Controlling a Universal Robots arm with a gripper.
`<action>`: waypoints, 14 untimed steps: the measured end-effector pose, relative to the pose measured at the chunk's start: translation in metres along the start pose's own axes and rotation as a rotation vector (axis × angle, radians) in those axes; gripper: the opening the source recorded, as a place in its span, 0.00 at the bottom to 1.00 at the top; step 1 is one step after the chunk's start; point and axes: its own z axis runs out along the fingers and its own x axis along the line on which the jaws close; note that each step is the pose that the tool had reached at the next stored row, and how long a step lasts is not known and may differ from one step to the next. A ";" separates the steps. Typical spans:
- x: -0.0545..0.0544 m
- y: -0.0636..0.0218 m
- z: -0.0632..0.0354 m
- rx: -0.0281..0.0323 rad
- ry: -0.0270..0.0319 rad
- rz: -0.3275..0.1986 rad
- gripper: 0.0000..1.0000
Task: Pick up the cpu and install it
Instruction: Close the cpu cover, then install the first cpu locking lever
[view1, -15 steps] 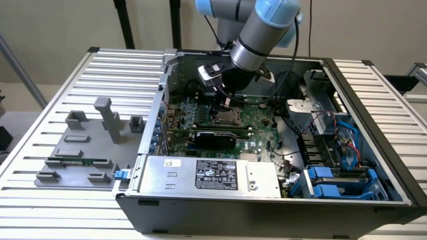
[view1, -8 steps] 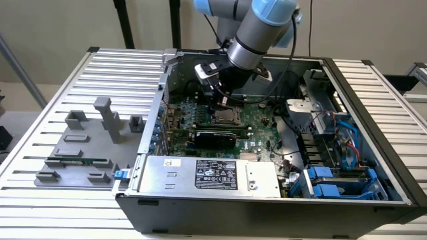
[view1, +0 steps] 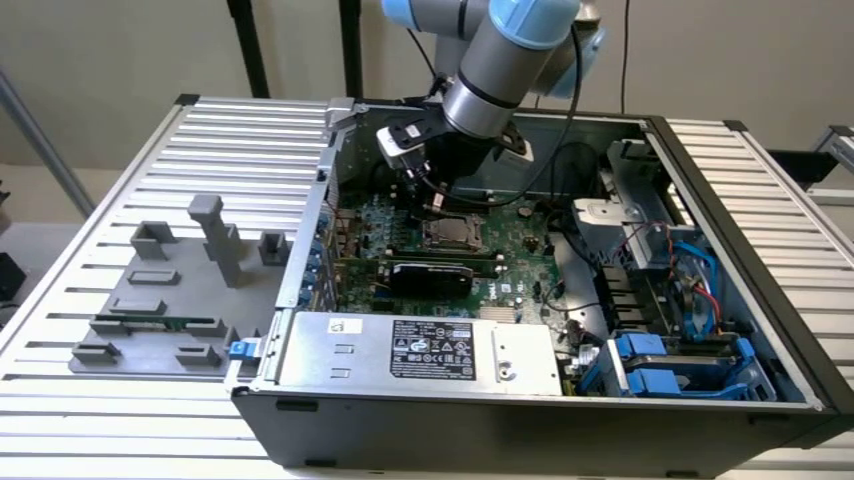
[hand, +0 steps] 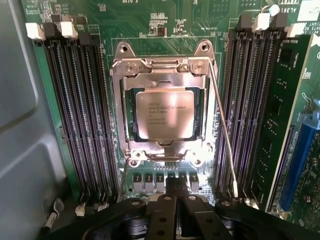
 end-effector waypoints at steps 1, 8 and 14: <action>0.000 0.0000 0.0000 0.0000 -0.0001 0.000 0.11; 0.000 0.0000 0.0001 -0.0001 0.0001 0.000 0.11; 0.000 -0.0010 0.0004 0.0000 0.0006 0.001 0.11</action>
